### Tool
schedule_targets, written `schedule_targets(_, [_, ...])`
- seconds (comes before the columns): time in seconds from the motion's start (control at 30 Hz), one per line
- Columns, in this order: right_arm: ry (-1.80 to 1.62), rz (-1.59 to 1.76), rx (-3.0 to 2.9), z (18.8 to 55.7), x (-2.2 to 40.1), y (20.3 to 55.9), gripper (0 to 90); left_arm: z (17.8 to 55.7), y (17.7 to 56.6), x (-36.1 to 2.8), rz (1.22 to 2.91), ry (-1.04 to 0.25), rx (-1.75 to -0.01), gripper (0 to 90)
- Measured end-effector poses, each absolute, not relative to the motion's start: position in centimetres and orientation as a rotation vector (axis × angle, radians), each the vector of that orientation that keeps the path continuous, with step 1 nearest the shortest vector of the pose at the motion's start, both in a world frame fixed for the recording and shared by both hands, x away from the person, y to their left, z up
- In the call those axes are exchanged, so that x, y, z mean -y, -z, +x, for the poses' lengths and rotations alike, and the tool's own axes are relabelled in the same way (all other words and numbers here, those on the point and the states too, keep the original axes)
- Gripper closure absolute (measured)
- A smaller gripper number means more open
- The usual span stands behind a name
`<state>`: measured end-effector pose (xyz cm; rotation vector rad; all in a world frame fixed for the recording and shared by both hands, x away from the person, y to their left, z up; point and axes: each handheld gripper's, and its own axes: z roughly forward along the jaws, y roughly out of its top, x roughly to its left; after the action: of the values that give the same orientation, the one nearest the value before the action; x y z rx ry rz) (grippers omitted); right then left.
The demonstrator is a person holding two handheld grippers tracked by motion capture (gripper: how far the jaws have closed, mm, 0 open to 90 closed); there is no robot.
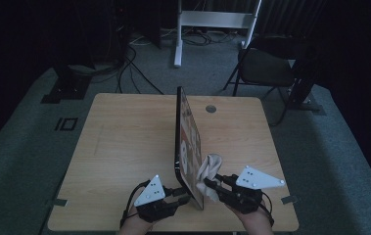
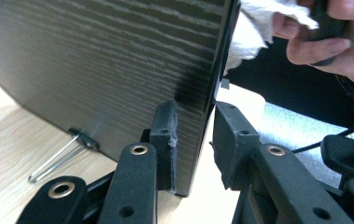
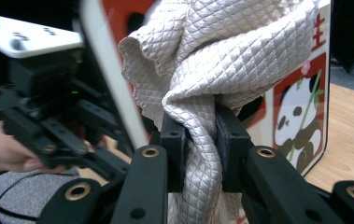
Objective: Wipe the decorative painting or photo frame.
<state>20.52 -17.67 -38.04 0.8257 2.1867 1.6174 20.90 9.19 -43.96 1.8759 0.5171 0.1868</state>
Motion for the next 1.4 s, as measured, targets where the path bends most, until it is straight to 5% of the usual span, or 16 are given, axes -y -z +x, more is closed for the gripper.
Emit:
schedule_targets(0.33, [-1.693,0.759,-2.160,19.1,18.1,36.2,76.0,21.5,43.7,-7.6,1.883,-0.188,-0.490,69.5])
schedule_targets(0.67, [-1.742,0.653,-2.158,18.1,16.3,34.2,73.1,21.6,43.7,-10.0,1.906,-0.241,-0.505,64.2])
schedule_targets(0.93, [-1.674,0.645,-2.179,18.9,14.6,34.4,69.6,22.3,42.7,-11.0,1.858,-0.301,-0.554,69.5])
schedule_targets(1.4, [-1.566,0.695,-2.256,19.5,13.8,37.0,76.1,22.3,42.6,-10.9,1.852,-0.320,-0.553,73.0])
